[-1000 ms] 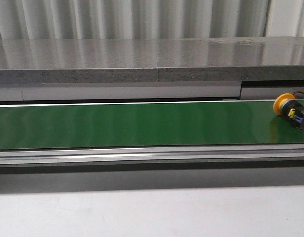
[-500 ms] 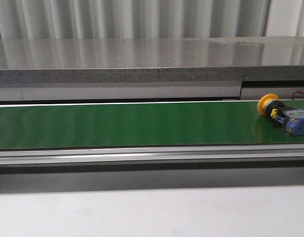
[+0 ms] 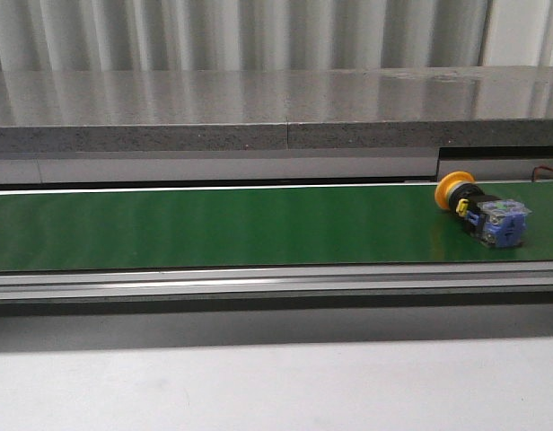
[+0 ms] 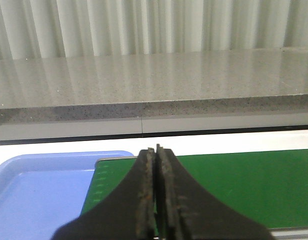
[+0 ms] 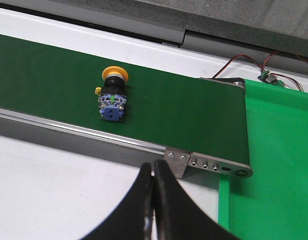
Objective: Move button from right to left
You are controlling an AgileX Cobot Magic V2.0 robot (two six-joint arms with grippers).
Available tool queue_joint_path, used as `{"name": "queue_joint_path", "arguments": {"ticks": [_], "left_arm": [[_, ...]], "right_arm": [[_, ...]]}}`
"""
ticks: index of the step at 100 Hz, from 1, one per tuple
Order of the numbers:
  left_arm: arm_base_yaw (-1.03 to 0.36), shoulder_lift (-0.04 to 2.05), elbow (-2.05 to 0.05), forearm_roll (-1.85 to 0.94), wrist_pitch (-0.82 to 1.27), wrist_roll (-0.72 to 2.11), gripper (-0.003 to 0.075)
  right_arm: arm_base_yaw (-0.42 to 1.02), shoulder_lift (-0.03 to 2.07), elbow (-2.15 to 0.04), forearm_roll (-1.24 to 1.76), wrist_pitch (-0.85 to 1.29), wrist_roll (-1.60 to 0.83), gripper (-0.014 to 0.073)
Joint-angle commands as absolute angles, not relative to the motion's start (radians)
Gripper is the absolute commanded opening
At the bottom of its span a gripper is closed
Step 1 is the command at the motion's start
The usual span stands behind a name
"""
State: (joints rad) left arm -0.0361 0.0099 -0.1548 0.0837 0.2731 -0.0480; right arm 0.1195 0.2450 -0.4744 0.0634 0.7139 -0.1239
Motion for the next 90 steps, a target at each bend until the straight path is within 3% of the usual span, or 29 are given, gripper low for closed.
{"name": "queue_joint_path", "arguments": {"ticks": [1, 19, 26, 36, 48, 55, 90], "left_arm": [[-0.039, 0.074, -0.274, 0.086, 0.307, -0.048, -0.0020], [-0.039, 0.230, -0.406, 0.113, 0.477, -0.044, -0.0017], [-0.039, 0.288, -0.448, 0.120, 0.515, -0.044, 0.0022], [-0.039, 0.359, -0.497, 0.120, 0.541, -0.044, 0.0163], [-0.039, 0.412, -0.514, 0.122, 0.521, -0.044, 0.0437], [-0.039, 0.427, -0.514, 0.131, 0.513, -0.044, 0.0517], [-0.039, 0.464, -0.550, 0.102, 0.493, -0.044, 0.0511]], "right_arm": [[0.119, 0.256, -0.501, 0.065, 0.640, -0.133, -0.0065], [0.119, 0.256, -0.501, 0.065, 0.640, -0.133, -0.0065], [0.119, 0.256, -0.501, 0.065, 0.640, -0.133, -0.0065], [0.119, 0.256, -0.501, 0.065, 0.640, -0.133, -0.0065], [0.119, 0.256, -0.501, 0.065, 0.640, -0.133, -0.0065], [0.119, 0.256, -0.501, 0.065, 0.640, -0.133, -0.0065], [0.119, 0.256, -0.501, 0.065, 0.640, -0.133, -0.0065]]}}
